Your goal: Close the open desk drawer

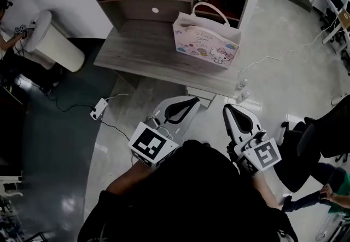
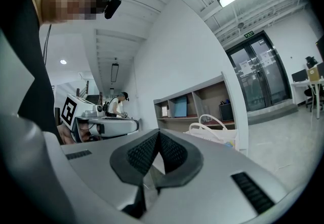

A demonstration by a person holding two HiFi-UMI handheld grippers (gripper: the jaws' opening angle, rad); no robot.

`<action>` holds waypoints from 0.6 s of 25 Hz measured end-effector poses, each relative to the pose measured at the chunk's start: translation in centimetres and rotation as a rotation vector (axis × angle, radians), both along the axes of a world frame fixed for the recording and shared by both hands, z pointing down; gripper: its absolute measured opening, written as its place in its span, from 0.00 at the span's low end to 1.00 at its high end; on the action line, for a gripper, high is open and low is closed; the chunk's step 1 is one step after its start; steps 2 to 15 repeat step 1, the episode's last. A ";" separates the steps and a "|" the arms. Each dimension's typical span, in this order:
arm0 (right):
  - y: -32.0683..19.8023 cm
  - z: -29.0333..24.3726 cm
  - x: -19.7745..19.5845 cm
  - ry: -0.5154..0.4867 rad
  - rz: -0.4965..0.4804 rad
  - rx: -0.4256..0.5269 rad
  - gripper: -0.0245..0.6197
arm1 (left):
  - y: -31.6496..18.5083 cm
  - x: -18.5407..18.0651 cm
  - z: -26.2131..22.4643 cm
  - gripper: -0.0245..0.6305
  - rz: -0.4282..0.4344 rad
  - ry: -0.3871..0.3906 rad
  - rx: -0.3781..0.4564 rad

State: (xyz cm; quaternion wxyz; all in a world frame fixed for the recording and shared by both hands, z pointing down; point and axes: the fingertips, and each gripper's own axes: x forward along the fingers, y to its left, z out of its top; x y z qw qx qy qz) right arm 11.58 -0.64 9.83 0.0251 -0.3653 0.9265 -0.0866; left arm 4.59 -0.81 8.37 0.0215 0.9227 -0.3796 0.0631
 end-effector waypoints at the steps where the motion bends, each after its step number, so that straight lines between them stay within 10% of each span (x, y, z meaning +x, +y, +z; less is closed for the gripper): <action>1: -0.3 0.0 -0.1 0.001 -0.003 0.001 0.05 | -0.2 -0.1 0.0 0.05 -0.002 -0.004 0.002; 15: -0.3 0.0 -0.1 0.001 -0.003 0.001 0.05 | -0.2 -0.1 0.0 0.05 -0.002 -0.004 0.002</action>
